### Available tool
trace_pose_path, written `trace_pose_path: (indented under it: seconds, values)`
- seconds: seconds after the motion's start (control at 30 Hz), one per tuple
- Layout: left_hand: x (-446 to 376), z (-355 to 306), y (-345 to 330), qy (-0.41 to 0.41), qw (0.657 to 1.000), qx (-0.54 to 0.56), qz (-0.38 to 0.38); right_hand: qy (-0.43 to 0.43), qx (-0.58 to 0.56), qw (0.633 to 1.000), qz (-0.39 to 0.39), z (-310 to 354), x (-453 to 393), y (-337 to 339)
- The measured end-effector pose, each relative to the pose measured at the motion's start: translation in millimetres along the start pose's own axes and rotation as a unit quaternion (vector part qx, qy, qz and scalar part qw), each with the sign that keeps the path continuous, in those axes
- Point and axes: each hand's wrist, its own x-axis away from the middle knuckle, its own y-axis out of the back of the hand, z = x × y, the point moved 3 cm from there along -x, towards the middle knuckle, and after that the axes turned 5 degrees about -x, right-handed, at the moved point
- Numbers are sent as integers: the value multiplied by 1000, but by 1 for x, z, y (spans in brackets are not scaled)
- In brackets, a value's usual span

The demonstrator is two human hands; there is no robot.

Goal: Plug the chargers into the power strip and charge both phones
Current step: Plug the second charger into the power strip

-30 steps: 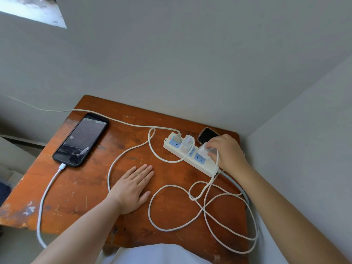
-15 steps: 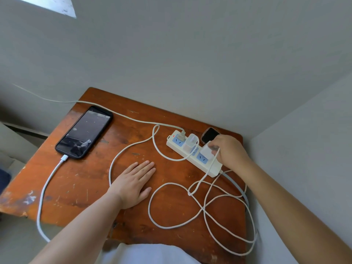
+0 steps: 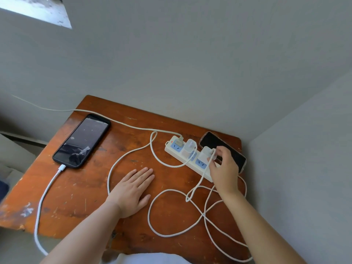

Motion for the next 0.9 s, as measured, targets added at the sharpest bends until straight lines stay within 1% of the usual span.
trace_pose_path:
  seconds: [0.03, 0.1, 0.2, 0.3, 0.43, 0.53, 0.6, 0.73, 0.9]
  values:
    - [0, 0, 0, 0, 1000, -1, 2, -7, -11, 1000, -10, -2, 4, -3]
    - [0, -2, 0, -1, 1000, -2, 4, 39, 2, 999, -15, 0, 11, -6]
    - [0, -1, 1, 1, 1000, -5, 4, 147, 89, 985, 3, 0, 22, -11]
    - [1, -1, 2, 1, 1000, -11, -2, 169, 146, 975, 19, -1, 26, -11]
    - [1, -2, 3, -2, 1000, -10, -5, 134, 162, 977, 44, 4, 25, -11]
    - [1, -2, 2, 1, 1000, -13, -10, 94, 142, 985, 38, 14, 23, -17]
    - [1, -1, 1, 3, 1000, -15, -12, 75, 162, 984, 22, 18, 21, -27]
    - [1, 0, -1, 7, 1000, -22, -16, 11, 176, 984, 35, 13, 21, -47]
    - [0, 0, 0, 9, 999, -35, -18, 5, 178, 982, 56, 9, 24, -49]
